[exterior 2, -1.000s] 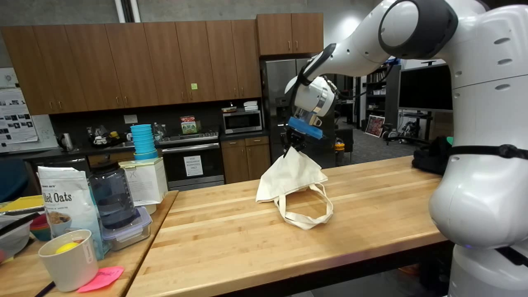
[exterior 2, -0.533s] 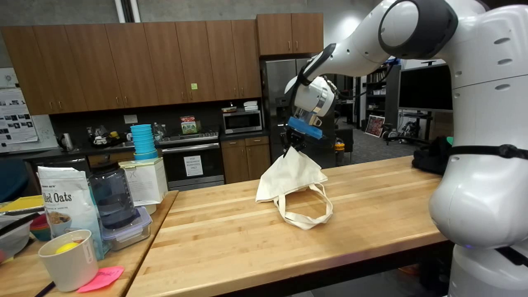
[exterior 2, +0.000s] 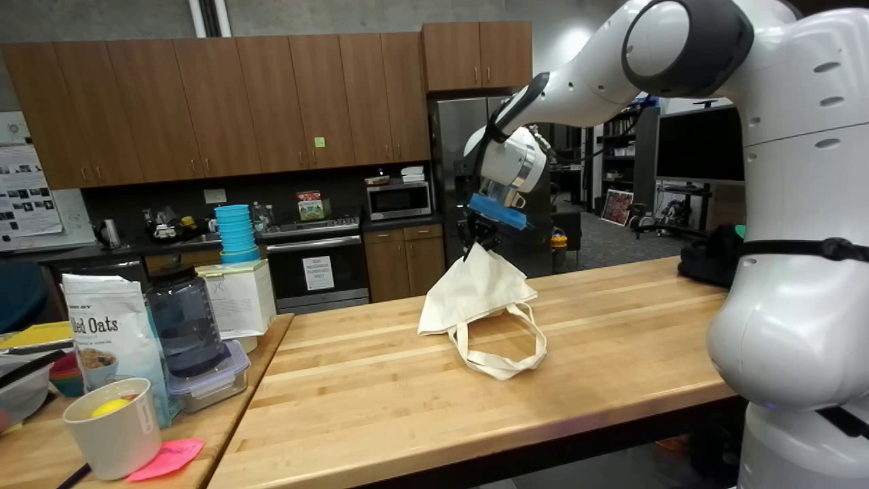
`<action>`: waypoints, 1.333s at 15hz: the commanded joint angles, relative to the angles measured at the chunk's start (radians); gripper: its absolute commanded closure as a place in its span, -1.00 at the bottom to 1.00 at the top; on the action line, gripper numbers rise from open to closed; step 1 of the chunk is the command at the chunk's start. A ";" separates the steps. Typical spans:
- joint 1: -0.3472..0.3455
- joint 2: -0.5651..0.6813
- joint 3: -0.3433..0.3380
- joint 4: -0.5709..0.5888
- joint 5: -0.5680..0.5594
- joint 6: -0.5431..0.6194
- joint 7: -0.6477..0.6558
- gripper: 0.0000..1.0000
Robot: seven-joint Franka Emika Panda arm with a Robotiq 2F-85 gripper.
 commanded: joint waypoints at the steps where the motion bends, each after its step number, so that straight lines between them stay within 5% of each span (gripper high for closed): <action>1: 0.009 0.009 0.005 0.021 -0.041 0.001 0.047 0.98; 20: 0.051 0.049 0.033 0.057 -0.128 -0.018 0.100 0.98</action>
